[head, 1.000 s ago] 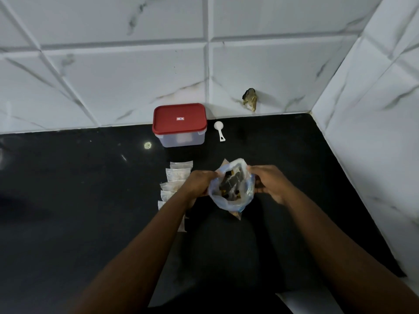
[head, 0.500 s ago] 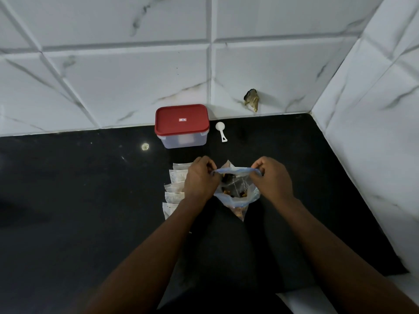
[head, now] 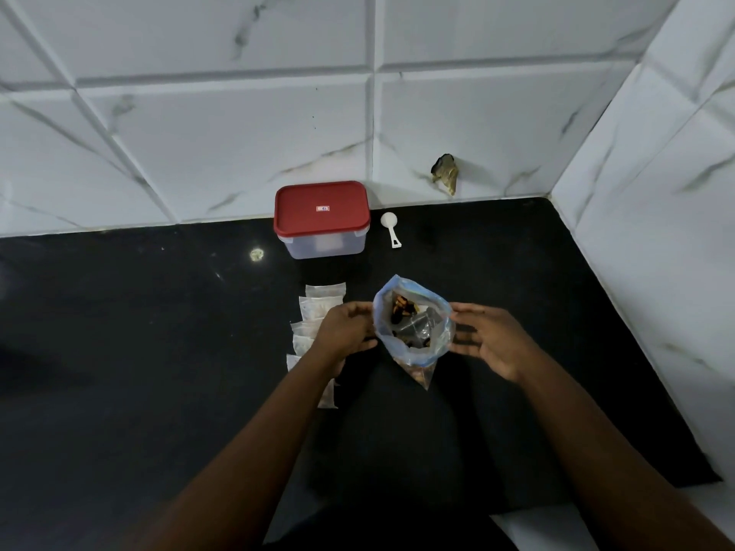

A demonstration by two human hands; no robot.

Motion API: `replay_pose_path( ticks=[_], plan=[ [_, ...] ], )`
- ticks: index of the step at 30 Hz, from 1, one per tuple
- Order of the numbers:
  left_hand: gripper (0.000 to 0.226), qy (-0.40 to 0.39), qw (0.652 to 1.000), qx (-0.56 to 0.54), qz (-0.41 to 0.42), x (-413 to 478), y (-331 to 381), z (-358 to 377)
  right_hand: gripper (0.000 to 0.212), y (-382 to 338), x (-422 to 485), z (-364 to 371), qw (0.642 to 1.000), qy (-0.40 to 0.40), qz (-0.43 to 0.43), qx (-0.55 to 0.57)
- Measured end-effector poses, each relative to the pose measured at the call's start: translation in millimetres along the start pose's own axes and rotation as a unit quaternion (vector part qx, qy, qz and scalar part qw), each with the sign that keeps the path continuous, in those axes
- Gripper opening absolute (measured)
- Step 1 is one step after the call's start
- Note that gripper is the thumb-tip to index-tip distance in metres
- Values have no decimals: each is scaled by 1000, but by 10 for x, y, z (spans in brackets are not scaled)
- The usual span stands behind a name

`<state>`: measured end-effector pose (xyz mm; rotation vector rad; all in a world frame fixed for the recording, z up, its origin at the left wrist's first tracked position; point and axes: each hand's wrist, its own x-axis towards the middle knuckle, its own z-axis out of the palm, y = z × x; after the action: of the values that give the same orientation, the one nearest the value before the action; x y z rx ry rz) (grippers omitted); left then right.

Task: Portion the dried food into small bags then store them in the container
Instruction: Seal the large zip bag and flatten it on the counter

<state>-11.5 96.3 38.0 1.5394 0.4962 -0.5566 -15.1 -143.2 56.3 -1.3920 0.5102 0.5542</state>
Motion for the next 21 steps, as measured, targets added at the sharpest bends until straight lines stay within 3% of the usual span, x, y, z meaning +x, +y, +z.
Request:
replay_pose_path(
  ticks=[5, 13, 16, 18, 21],
  plan=[
    [30, 12, 1000, 16, 2, 1, 19, 68, 24, -12, -3, 40, 997, -2, -42, -64],
    [31, -27, 998, -63, -10, -55, 50, 191, 26, -76, 5, 37, 991, 23, -50, -124],
    [23, 75, 994, 61, 47, -54, 48, 208, 15, -117, 11, -25, 962, 109, -101, -230],
    [23, 152, 966, 173, 114, -56, 42, 211, 10, -112, 39, -78, 918, 175, -151, -323],
    [20, 195, 942, 218, 168, -64, 19, 272, 14, -94, 72, -106, 883, 196, -182, -385]
  ],
)
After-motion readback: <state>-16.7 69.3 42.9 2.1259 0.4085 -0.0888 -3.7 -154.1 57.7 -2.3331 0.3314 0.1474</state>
